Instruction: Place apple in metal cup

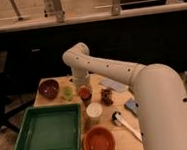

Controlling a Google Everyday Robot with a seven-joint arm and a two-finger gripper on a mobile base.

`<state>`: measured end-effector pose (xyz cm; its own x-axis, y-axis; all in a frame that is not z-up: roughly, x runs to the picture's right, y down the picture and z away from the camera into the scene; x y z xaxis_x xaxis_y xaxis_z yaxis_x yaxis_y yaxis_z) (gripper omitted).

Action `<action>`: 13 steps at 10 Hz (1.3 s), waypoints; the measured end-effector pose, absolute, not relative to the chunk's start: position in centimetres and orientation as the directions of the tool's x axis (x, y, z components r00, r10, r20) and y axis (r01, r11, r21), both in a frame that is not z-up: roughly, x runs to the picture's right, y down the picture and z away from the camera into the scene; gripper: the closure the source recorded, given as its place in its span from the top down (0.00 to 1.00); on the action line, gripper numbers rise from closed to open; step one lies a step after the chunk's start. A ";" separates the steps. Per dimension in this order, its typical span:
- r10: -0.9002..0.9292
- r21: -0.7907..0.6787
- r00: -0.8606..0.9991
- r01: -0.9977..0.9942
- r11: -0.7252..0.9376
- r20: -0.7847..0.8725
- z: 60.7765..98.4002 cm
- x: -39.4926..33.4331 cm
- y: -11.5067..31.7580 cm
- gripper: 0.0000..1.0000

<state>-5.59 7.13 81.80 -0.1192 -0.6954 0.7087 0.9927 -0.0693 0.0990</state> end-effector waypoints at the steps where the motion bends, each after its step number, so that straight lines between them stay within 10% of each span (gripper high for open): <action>1: -0.696 0.099 -0.119 0.993 -0.069 0.709 81.8 -5.6 7.1 0.04; 9: -0.695 0.099 -0.119 0.993 -0.069 0.709 81.8 -5.6 7.2 0.17; 13: -0.694 0.099 -0.119 0.993 -0.069 0.710 81.9 -5.6 7.3 0.56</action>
<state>-5.59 7.25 81.91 -0.1190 -0.6937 0.7103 0.9927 -0.0692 0.0988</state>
